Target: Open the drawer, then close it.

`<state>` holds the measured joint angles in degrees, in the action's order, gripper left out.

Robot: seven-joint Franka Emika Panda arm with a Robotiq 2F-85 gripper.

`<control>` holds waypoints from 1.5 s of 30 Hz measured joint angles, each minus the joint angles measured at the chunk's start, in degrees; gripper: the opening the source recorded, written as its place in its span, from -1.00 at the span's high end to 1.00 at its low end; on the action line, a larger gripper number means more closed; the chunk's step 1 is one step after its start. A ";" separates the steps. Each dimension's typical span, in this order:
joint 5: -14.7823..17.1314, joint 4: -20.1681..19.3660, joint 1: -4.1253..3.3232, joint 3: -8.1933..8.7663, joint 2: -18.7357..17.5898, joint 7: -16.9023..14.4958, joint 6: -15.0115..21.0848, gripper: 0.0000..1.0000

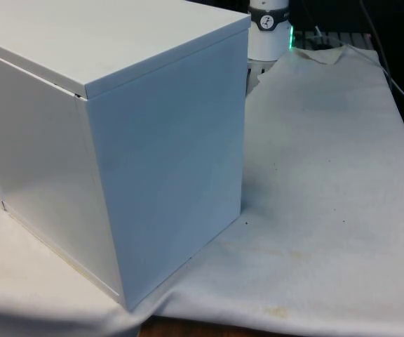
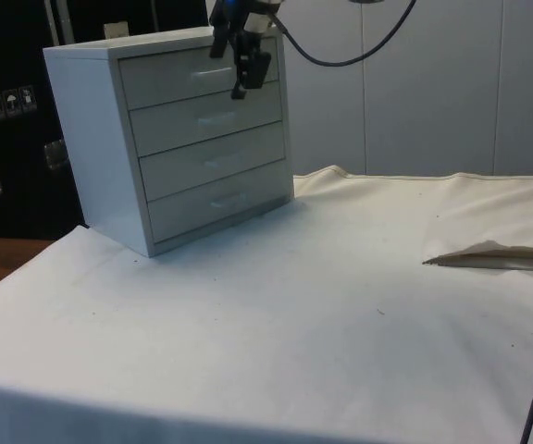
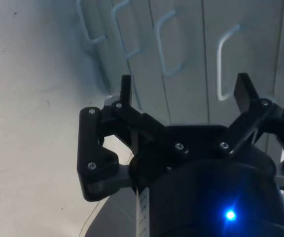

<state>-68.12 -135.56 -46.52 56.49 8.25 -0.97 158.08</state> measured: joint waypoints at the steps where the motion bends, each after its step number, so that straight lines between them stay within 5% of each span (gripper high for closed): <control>1: 0.00 0.17 0.00 0.11 -0.34 -0.11 0.17 -1.00; 13: 0.00 1.89 0.00 1.20 -5.39 -0.34 3.61 -1.00; 36: -3.38 1.89 0.06 2.29 -6.30 -1.32 4.07 -1.00; 45: -3.38 2.01 0.11 3.50 -8.37 -0.46 7.85 -1.00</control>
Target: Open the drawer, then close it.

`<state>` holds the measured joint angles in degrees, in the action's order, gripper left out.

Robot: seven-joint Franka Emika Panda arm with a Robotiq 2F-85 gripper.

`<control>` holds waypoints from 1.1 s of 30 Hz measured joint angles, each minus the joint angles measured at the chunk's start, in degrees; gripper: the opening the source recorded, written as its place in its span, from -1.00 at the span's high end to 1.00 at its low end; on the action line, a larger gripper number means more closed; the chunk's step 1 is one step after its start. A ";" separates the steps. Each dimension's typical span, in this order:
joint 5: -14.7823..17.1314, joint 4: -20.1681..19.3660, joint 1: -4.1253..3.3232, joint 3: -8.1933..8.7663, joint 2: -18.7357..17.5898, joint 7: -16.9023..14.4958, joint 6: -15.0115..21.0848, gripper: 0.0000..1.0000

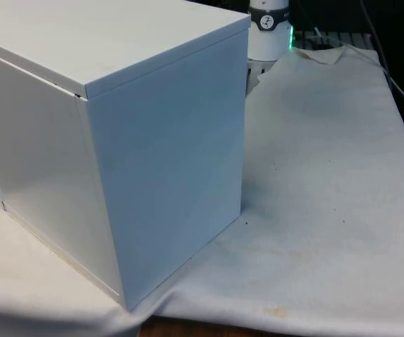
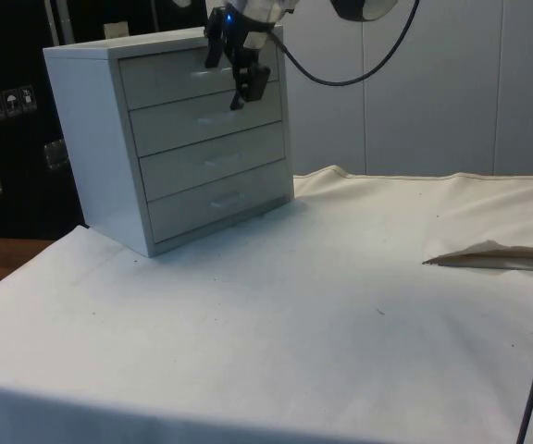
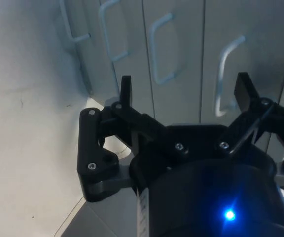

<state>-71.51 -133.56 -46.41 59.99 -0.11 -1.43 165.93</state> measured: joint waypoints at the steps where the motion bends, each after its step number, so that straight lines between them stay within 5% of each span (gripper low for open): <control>1: 0.00 0.00 0.00 0.06 -0.17 0.17 0.29 -1.00; 6: -0.11 0.11 0.00 0.17 -0.69 0.69 1.09 -0.89; 7: -0.29 0.11 0.00 0.23 -0.74 0.97 1.43 -0.61; 9: -0.63 0.11 0.00 0.34 -0.74 1.26 1.60 -0.38; 21: -1.32 1.03 0.00 0.57 -0.80 1.72 1.78 0.67; 23: -1.66 1.26 0.00 0.57 -0.86 2.01 1.83 1.00; 33: -1.83 1.49 0.00 0.69 -0.80 2.06 1.78 1.00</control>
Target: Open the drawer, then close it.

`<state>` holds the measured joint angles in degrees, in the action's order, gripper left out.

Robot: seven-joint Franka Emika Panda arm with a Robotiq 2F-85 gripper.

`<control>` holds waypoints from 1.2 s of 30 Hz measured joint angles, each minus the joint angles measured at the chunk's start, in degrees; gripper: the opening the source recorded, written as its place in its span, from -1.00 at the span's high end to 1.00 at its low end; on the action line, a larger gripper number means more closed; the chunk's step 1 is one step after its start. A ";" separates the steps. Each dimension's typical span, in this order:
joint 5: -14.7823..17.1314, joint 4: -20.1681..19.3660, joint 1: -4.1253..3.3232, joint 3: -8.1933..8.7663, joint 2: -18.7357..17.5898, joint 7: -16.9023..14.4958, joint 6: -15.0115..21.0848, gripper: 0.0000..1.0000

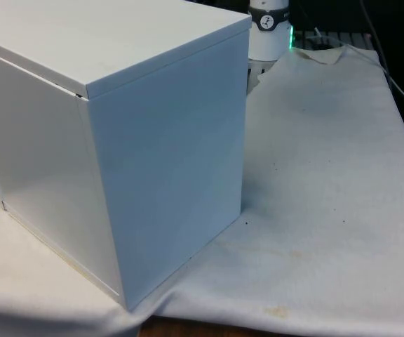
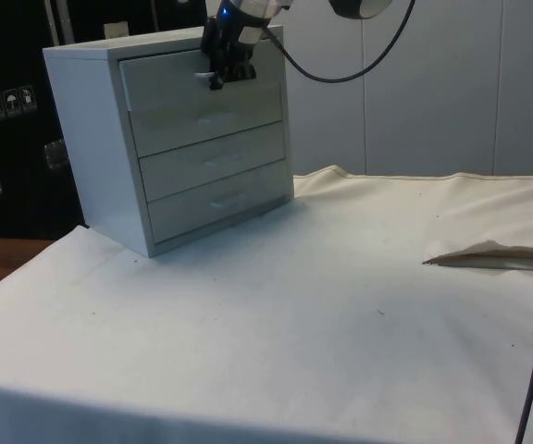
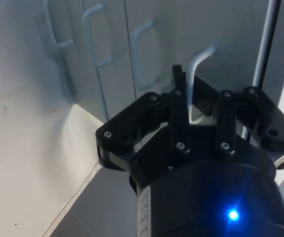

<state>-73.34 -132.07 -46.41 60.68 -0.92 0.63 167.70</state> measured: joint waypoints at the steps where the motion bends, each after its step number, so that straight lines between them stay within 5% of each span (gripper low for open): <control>1: 0.00 0.00 0.00 0.00 0.00 0.00 0.00 1.00; 36: -0.11 -0.92 -0.46 -1.89 2.18 0.97 -1.26 1.00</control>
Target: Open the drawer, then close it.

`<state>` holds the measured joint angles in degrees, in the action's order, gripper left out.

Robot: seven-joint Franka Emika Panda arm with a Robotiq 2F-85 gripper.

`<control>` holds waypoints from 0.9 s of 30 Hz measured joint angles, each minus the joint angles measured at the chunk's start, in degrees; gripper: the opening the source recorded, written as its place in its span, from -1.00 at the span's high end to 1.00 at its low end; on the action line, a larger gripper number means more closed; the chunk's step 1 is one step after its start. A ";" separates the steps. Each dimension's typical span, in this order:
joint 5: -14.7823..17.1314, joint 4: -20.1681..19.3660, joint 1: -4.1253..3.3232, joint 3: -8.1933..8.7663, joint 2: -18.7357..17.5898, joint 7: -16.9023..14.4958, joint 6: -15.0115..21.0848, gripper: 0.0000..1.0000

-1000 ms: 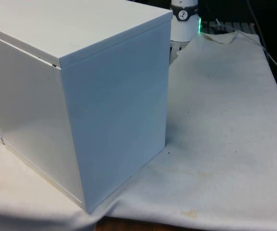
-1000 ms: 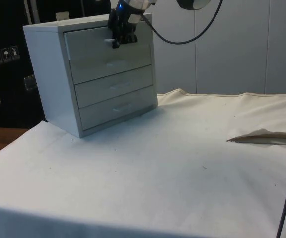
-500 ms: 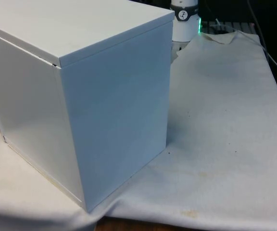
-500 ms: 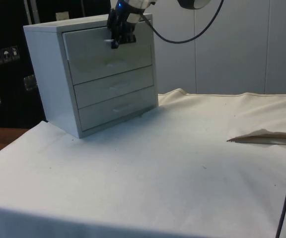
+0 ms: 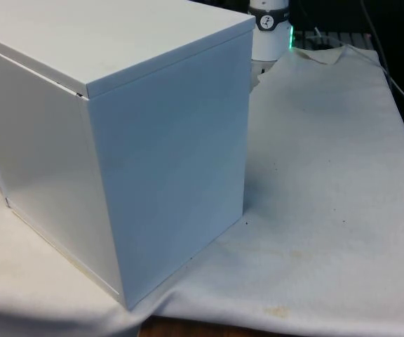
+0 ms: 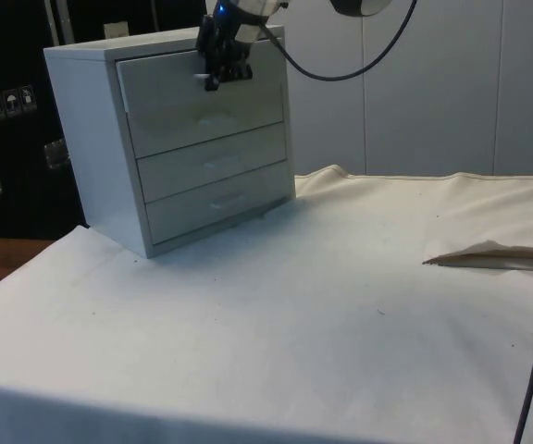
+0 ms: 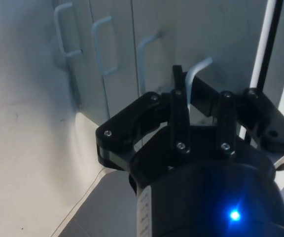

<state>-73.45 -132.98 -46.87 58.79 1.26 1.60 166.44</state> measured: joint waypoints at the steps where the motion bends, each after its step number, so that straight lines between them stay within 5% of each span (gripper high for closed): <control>1: 0.00 0.00 0.00 -0.06 0.11 -0.17 -0.06 1.00; 17: 0.00 -0.97 -0.06 -1.66 3.32 -0.69 -2.58 1.00; 27: -0.40 -4.41 0.00 -2.92 9.05 -0.63 -5.39 1.00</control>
<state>-73.85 -137.40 -46.87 55.86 10.31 0.97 161.06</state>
